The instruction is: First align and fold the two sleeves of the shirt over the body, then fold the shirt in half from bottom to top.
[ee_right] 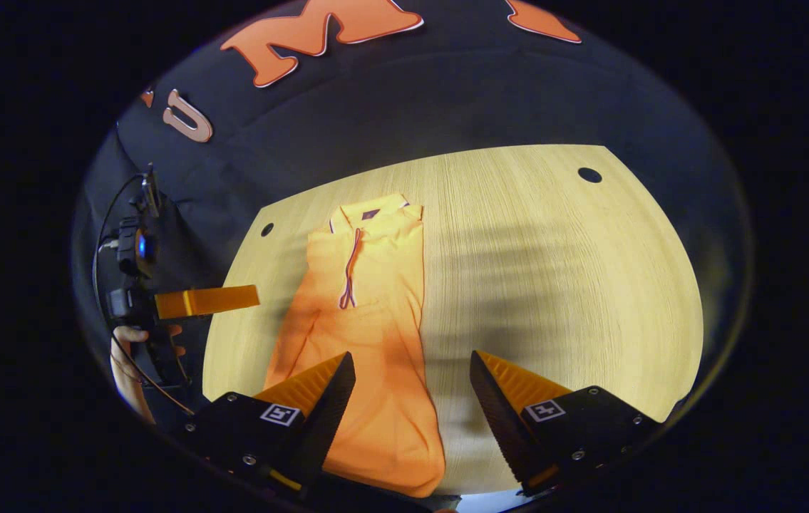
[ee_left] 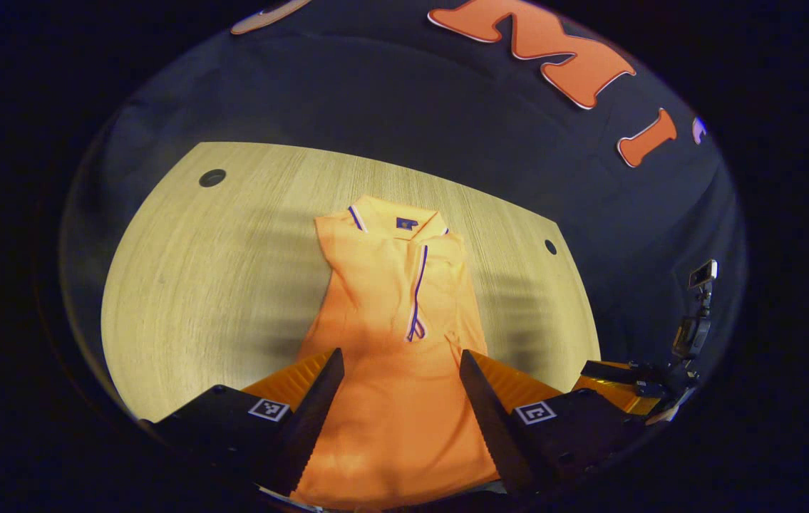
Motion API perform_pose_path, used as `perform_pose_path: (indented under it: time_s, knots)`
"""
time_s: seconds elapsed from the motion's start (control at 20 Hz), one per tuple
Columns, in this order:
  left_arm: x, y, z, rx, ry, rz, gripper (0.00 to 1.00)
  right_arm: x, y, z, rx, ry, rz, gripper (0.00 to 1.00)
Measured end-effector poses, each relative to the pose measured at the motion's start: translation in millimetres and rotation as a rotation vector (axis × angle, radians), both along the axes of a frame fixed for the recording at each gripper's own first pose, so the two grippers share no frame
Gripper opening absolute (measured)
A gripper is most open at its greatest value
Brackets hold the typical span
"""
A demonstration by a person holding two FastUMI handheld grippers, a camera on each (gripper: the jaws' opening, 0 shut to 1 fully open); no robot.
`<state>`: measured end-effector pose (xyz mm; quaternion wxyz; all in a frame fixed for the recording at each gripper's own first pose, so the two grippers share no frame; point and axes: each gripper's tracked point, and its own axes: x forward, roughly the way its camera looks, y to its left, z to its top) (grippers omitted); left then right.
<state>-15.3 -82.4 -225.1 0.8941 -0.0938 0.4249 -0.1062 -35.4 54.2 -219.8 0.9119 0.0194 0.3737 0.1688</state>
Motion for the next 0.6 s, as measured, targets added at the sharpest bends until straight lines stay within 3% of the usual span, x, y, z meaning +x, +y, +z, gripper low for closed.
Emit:
perform_pose_path:
  time_s: [0.3,0.6]
  knots:
    - [-106,47,-22,0.068,0.021,-0.016,0.99,-87,1,-45,-0.12,0.042,-0.028,0.99]
    - [-194,75,-64,0.146,0.074,0.012,0.99,-146,-5,-105,-0.297,0.137,0.002,0.99]
